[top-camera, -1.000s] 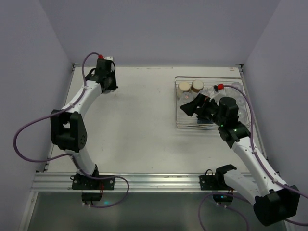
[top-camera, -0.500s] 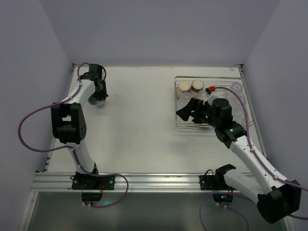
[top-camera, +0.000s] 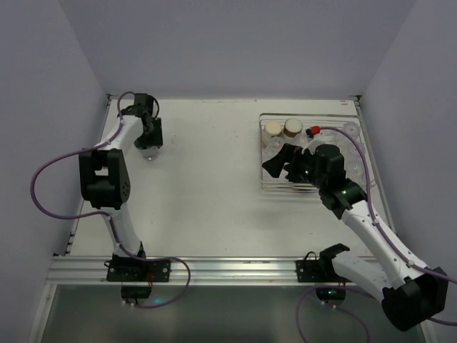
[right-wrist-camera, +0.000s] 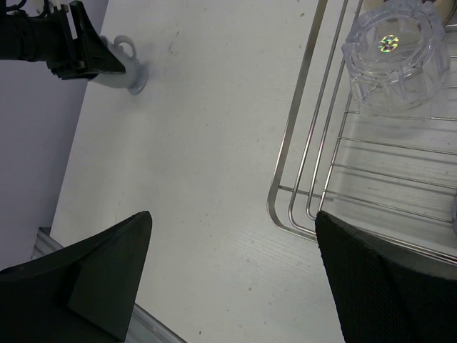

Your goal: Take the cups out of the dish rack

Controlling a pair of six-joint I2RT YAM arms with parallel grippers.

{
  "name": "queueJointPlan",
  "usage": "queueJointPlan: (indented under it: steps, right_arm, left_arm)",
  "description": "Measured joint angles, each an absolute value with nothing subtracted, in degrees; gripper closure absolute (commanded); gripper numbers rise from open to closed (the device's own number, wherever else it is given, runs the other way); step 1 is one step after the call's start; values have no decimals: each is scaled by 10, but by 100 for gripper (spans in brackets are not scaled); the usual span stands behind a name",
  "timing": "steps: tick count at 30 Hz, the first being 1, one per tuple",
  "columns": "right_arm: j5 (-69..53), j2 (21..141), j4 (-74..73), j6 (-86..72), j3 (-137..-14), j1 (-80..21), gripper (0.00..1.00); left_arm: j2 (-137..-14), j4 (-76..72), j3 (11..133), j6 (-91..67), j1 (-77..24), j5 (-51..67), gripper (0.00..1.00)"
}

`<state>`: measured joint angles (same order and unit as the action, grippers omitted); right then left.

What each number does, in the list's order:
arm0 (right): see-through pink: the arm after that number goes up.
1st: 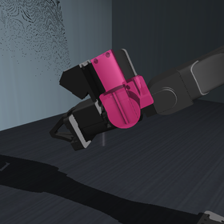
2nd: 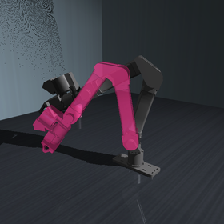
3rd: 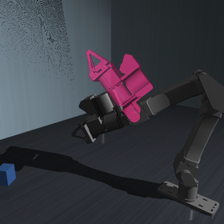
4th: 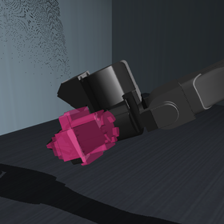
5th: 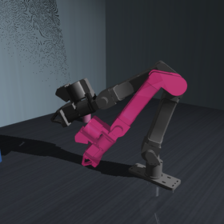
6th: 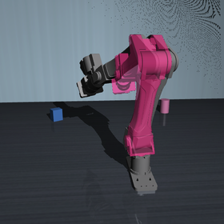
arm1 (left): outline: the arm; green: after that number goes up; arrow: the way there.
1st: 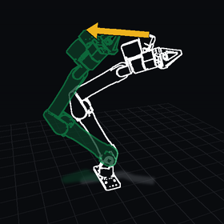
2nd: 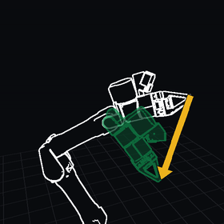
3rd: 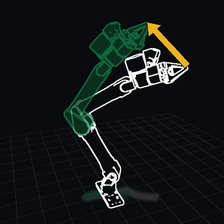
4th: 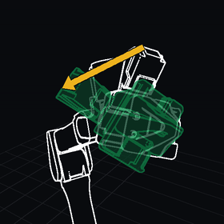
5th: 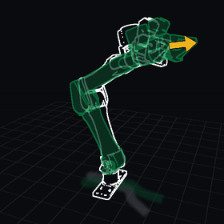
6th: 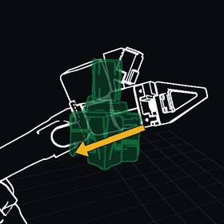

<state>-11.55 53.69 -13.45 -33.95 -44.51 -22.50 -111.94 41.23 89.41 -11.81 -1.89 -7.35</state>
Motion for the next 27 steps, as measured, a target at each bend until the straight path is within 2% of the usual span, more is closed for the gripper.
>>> queueJointPlan:
  steps: [10,12,17,21,24,27]
  right_arm:
    - [-74,541,-168,-320,-481,-225,1]
    - [-49,541,-181,-315,-488,-226,1]
    - [55,540,-218,-302,-492,-225,1]
    - [127,541,-247,-293,-492,-219,1]
    - [171,552,-266,-287,-492,-207,1]
    - [210,580,-283,-279,-492,-196,1]
  left_arm:
    - [-1078,405,894,-129,-19,-57,16]
    - [-1042,384,888,-134,-19,-18,0]
    - [-924,296,882,-164,-37,79,0]
    - [-829,218,860,-179,-111,121,0]
    - [-737,156,777,-192,-190,179,0]
    - [-654,103,670,-205,-226,229,0]
